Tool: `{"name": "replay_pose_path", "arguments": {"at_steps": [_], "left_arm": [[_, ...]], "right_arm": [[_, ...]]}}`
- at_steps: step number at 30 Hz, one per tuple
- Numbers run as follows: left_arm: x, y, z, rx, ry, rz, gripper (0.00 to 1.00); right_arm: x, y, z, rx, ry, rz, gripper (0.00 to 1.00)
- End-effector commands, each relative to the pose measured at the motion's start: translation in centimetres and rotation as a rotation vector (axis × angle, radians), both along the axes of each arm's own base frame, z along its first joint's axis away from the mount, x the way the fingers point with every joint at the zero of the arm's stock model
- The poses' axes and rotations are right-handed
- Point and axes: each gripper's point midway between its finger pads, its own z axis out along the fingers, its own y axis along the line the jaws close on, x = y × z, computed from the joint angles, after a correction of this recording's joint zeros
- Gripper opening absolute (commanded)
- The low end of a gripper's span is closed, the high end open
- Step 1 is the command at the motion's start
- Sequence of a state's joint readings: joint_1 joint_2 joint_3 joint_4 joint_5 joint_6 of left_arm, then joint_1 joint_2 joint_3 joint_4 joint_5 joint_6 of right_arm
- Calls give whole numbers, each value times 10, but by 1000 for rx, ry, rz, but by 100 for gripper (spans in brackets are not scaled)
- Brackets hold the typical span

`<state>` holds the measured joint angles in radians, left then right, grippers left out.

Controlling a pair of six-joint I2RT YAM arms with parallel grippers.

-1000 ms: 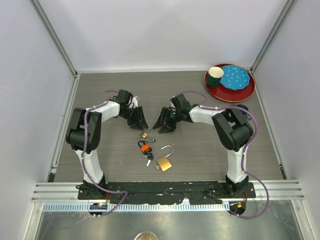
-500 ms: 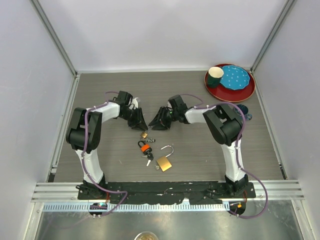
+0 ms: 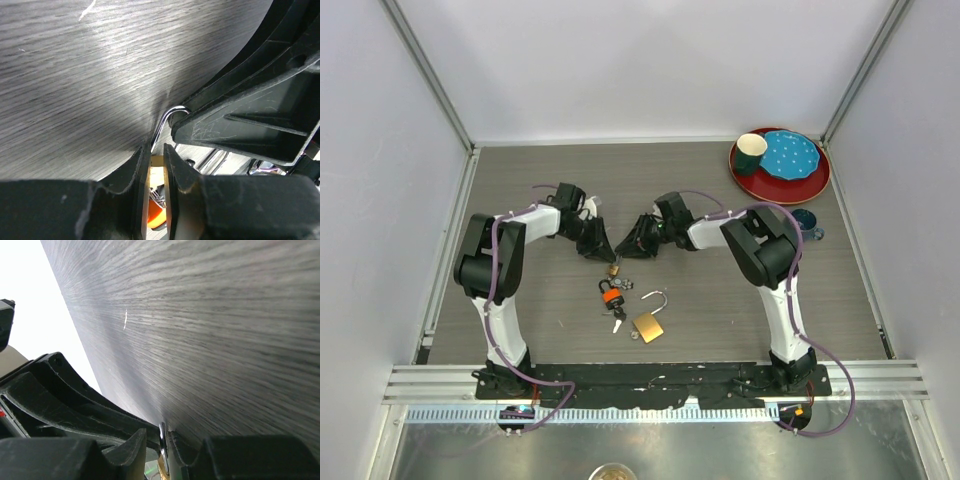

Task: Lock with the key
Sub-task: Pick up the lock from the center of the board.

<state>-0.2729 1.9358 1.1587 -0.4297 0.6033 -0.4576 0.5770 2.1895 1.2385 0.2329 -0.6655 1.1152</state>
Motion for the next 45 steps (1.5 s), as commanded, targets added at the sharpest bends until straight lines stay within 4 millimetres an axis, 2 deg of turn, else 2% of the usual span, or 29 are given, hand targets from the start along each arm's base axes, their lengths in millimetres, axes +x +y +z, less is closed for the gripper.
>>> {"name": "replay_pose_path", "arguments": {"at_steps": [1, 2, 4, 7, 8, 11, 12, 13, 15, 17, 20, 21, 23, 25, 26, 28, 29, 32, 33, 38, 39, 40, 42, 43, 45], "left_arm": [[3, 1, -10, 20, -2, 0, 20], [3, 1, -8, 18, -7, 0, 20], [4, 1, -8, 22, -11, -1, 20], [4, 2, -7, 29, -18, -2, 20], [5, 3, -6, 32, -23, -1, 21], [6, 9, -2, 66, -46, 4, 25], [8, 11, 5, 75, -69, 5, 28], [9, 19, 6, 122, -75, 18, 31], [16, 25, 22, 153, -128, 36, 43], [20, 36, 31, 210, -156, 68, 50], [33, 44, 68, 240, -253, 113, 63], [36, 46, 78, 242, -275, 125, 65], [43, 47, 110, 220, -343, 154, 70], [45, 45, 132, 194, -383, 163, 73], [48, 42, 154, 156, -423, 161, 74], [46, 42, 173, 136, -449, 156, 75], [47, 41, 191, 114, -485, 154, 77], [44, 35, 220, 44, -525, 132, 78], [39, 30, 234, -1, -543, 114, 78], [29, 23, 285, -131, -631, 119, 82], [26, 22, 300, -156, -669, 120, 83], [24, 22, 308, -174, -679, 129, 83], [20, 21, 321, -196, -703, 140, 84], [21, 22, 326, -190, -708, 159, 83], [19, 22, 330, -190, -707, 158, 83]], "right_arm": [[-8, 6, -14, -7, 6, 7, 29], [-9, 7, -16, -10, 9, 11, 29], [-10, 10, -16, -5, 9, 19, 22], [-9, 10, -18, -20, 4, 27, 11], [-8, 9, -18, -25, 1, 29, 3], [-5, 8, -16, -56, -23, 33, 2], [-4, 8, -12, -62, -31, 34, 2], [-1, 7, -10, -69, -48, 34, 1], [3, 8, 0, -75, -72, 36, 2], [10, 8, 15, -84, -123, 33, 1], [19, 11, 44, -70, -195, 32, 1], [22, 13, 53, -60, -218, 34, 2], [25, 15, 77, -34, -273, 39, 2], [29, 16, 97, -12, -314, 37, 2], [30, 16, 111, 3, -341, 35, 1], [34, 17, 131, 28, -381, 36, 2], [35, 17, 147, 49, -406, 36, 2], [38, 15, 177, 92, -455, 34, 2], [40, 12, 195, 114, -485, 26, 2], [46, -5, 250, 199, -542, -36, 2], [50, -14, 263, 210, -554, -66, 2], [54, -19, 273, 222, -535, -110, 1], [65, -36, 281, 225, -493, -187, 1], [65, -42, 293, 252, -458, -228, 2], [68, -51, 303, 255, -451, -287, 2]]}}
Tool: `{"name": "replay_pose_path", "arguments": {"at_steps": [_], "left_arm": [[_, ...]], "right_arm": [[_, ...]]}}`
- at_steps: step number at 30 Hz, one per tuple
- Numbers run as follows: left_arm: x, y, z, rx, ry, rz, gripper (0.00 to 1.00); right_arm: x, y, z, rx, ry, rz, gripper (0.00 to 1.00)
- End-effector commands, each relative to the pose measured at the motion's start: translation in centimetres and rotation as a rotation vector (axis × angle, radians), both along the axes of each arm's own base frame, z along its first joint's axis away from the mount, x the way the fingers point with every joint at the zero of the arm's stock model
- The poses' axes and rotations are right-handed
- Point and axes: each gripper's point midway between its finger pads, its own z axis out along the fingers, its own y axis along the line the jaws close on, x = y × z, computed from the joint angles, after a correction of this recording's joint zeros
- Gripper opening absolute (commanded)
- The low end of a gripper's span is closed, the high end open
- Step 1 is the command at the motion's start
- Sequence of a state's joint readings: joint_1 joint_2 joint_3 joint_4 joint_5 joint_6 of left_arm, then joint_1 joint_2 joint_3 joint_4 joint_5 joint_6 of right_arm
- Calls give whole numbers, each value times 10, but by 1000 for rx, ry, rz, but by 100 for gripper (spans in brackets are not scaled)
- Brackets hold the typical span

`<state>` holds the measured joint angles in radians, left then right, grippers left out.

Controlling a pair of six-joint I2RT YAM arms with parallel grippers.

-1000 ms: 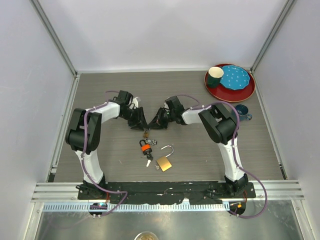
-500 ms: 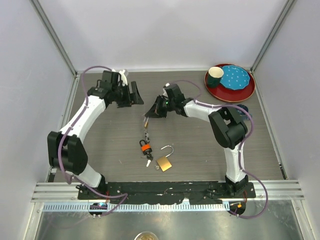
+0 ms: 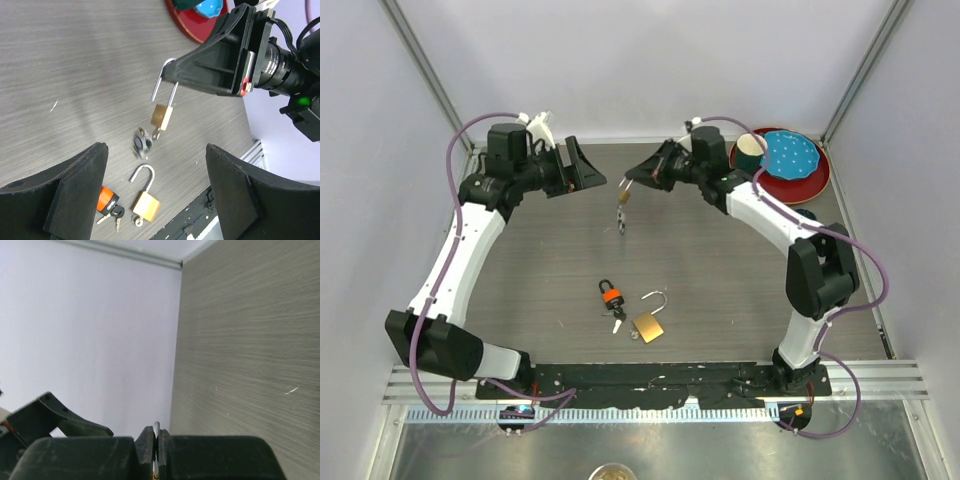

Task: Lock with the key
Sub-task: Pick up the lock from the center of the board, then lock the lock.

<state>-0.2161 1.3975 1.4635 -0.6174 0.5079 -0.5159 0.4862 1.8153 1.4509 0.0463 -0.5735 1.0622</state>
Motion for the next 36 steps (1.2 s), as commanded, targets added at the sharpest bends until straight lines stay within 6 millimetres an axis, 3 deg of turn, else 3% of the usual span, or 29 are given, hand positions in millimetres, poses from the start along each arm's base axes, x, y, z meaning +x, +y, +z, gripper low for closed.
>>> {"name": "replay_pose_path", "arguments": {"at_steps": [1, 6, 17, 23, 29, 36], "left_arm": [[-5, -8, 52, -66, -106, -17, 82], [-7, -29, 49, -4, -125, -94, 80], [18, -68, 29, -11, -96, -143, 72], [18, -85, 20, -18, -88, -184, 62], [20, -89, 20, -30, -102, -186, 52], [21, -93, 14, -35, -88, -205, 31]], "right_arm": [[6, -22, 81, 141, -42, -132, 2], [5, -21, 91, 177, 12, -139, 1], [6, -24, 109, 200, 31, -136, 2], [7, -24, 111, 207, 35, -130, 2], [6, -25, 109, 209, 47, -127, 2], [3, -26, 107, 207, 56, -133, 2]]}}
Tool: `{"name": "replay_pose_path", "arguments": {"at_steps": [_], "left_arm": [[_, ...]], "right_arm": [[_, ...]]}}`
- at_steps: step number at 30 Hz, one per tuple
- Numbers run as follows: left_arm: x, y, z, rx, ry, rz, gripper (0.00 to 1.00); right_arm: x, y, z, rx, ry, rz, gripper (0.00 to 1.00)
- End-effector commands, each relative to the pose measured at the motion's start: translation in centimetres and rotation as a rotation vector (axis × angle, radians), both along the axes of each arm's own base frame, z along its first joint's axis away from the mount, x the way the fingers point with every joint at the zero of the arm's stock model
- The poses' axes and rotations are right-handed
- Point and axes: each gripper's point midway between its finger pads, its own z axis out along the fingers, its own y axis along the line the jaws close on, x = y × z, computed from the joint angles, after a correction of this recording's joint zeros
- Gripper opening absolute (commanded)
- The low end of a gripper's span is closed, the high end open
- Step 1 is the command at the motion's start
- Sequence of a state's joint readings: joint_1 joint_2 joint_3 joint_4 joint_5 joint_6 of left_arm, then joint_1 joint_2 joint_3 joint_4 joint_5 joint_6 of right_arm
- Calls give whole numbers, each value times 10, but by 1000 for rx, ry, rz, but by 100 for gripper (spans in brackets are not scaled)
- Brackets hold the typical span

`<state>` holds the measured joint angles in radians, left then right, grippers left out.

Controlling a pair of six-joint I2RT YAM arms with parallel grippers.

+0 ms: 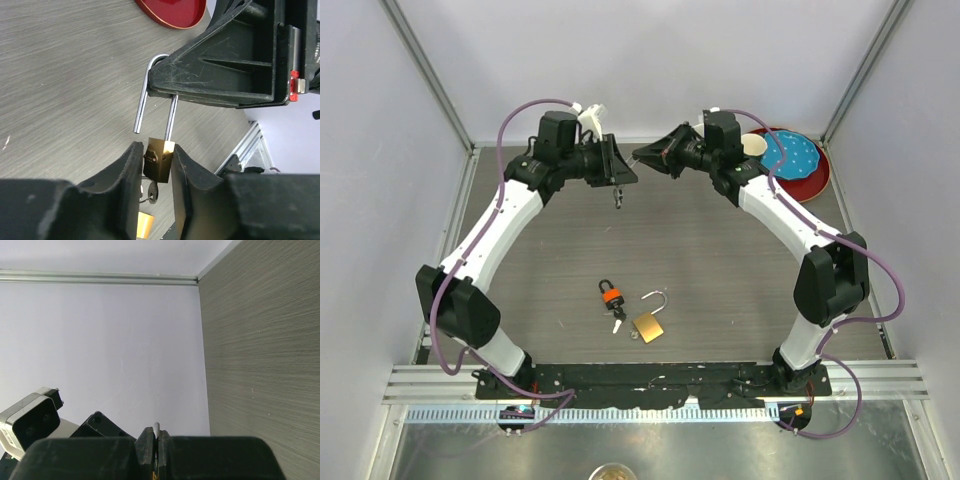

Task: Lock with the key
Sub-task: Lock the lock.

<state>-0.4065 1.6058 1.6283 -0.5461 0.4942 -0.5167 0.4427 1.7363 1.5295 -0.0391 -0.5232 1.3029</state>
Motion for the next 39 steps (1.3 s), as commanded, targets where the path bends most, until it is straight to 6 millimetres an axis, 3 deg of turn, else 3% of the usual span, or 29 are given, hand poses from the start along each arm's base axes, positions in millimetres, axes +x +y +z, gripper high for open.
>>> {"name": "replay_pose_path", "arguments": {"at_steps": [1, 4, 5, 9, 12, 13, 16, 21, 25, 32, 33, 39], "left_arm": [[2, -8, 16, -38, -55, -32, 28], [2, -7, 16, -40, -55, -30, 12], [2, -7, 15, -38, -54, -28, 2], [1, -7, 15, -37, -51, -27, 0], [3, -3, 14, -22, -45, -11, 0], [3, -1, 14, -15, -45, -6, 0], [5, 6, 15, 3, -31, 9, 0], [1, 24, 26, 21, -16, 10, 0], [-10, 32, 38, 0, -13, -32, 0], [-54, 16, 69, -168, 15, -282, 0], [-57, 15, 71, -180, 17, -302, 0], [-78, 6, 87, -294, 36, -429, 0]], "right_arm": [[-8, -3, 39, 60, -76, 4, 2], [-9, -4, 38, 58, -74, 1, 2], [-10, -4, 40, 58, -78, 2, 2], [-11, -6, 35, 42, -87, -3, 2], [-13, -7, 32, 23, -109, 7, 10], [-14, -9, 24, -8, -105, 10, 22], [-14, -19, 15, -97, -137, 1, 44], [-13, -53, 12, -214, -192, -39, 65], [-16, -72, 32, -245, -331, -16, 79], [-51, -46, 75, -81, -635, 244, 83], [-60, -43, 78, -58, -652, 296, 83], [-72, -36, 83, -82, -729, 382, 82]]}}
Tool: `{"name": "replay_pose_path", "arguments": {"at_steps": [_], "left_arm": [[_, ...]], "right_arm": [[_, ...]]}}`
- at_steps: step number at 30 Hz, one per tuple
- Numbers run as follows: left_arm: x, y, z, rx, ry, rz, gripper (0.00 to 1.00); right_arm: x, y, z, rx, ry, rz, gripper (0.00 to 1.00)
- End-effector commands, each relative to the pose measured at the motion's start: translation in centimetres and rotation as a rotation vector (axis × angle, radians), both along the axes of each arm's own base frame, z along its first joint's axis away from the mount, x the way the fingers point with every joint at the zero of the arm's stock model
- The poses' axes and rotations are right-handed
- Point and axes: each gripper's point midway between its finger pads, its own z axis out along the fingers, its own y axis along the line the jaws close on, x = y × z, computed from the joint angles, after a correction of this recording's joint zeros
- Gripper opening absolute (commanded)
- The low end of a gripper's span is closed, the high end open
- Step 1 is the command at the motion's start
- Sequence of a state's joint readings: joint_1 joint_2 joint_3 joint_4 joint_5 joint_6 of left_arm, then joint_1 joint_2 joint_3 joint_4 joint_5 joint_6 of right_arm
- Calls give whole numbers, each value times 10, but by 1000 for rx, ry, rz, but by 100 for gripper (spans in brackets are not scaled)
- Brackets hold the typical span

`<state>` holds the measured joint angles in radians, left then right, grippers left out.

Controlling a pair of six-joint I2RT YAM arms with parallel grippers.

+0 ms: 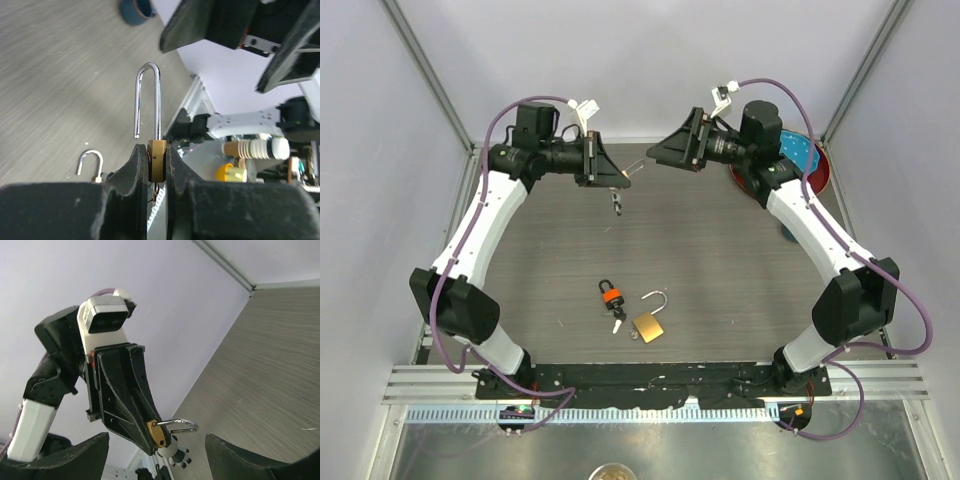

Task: Lock with the key
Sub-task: Lock the lock.

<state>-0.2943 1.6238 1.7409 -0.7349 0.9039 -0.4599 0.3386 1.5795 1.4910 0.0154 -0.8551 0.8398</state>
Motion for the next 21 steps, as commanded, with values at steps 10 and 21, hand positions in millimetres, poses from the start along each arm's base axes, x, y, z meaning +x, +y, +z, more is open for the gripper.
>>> {"name": "replay_pose_path", "arguments": {"at_steps": [10, 21], "left_arm": [[-41, -11, 66, -223, -87, -195, 0], [-43, -12, 70, -235, -85, -202, 0]], "right_arm": [[-22, 7, 32, 28, -178, 132, 78], [-42, 37, 48, 113, -164, 265, 43]]}}
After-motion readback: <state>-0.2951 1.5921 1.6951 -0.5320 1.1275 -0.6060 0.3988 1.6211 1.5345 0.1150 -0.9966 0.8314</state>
